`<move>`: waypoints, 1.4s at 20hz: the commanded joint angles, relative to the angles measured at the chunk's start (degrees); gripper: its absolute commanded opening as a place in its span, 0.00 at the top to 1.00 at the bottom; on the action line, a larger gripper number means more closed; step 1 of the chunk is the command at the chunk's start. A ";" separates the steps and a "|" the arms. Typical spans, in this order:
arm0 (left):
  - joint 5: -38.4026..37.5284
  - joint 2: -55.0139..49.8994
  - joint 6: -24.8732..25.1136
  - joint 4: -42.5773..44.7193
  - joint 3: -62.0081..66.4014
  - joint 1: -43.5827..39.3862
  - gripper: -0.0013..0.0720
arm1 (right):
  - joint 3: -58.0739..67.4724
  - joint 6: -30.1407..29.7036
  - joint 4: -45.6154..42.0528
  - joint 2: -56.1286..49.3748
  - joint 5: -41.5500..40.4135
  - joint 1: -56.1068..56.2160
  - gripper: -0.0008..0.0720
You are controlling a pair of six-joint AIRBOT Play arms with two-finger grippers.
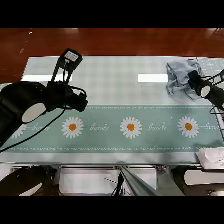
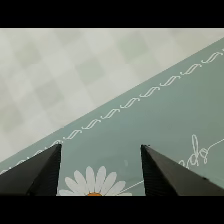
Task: Fold the shirts.
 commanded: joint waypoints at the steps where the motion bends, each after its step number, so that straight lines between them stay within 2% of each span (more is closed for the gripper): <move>1: 1.51 0.00 -0.09 -0.02 2.58 -0.02 0.20 | 1.05 -0.59 -0.24 7.41 -4.59 1.11 0.96; 3: 1.55 0.04 -0.07 0.00 7.43 0.00 0.20 | 2.95 -0.61 -6.86 16.44 -3.43 2.54 0.96; 7: 1.38 1.18 0.13 0.00 22.82 0.00 0.20 | 10.40 -1.44 -17.44 35.58 5.99 7.96 0.96; 11: 1.38 5.33 0.11 0.00 37.35 0.00 0.20 | 18.08 -6.32 -17.46 49.68 15.85 13.75 0.96; 14: 0.94 10.40 0.11 0.02 40.30 0.02 0.20 | 20.68 -11.52 -17.22 55.89 26.45 18.45 0.96; 15: -1.25 11.93 0.09 0.20 40.30 0.04 0.20 | 20.68 -13.68 -16.96 57.05 30.84 19.89 0.96; 19: -20.04 13.70 0.09 0.81 40.28 0.04 0.20 | 20.61 -28.74 -12.20 54.42 51.65 25.00 0.96; 22: -28.57 13.44 0.09 3.28 37.81 0.04 0.20 | 20.61 -35.54 -3.63 46.36 57.18 29.88 0.96; 25: -28.94 13.49 0.09 3.69 33.66 0.04 0.20 | 20.61 -35.32 -1.81 35.98 55.93 42.23 0.96; 28: -29.66 13.68 0.09 8.00 28.11 0.04 0.20 | 20.61 -32.15 -1.95 23.98 55.63 55.52 0.96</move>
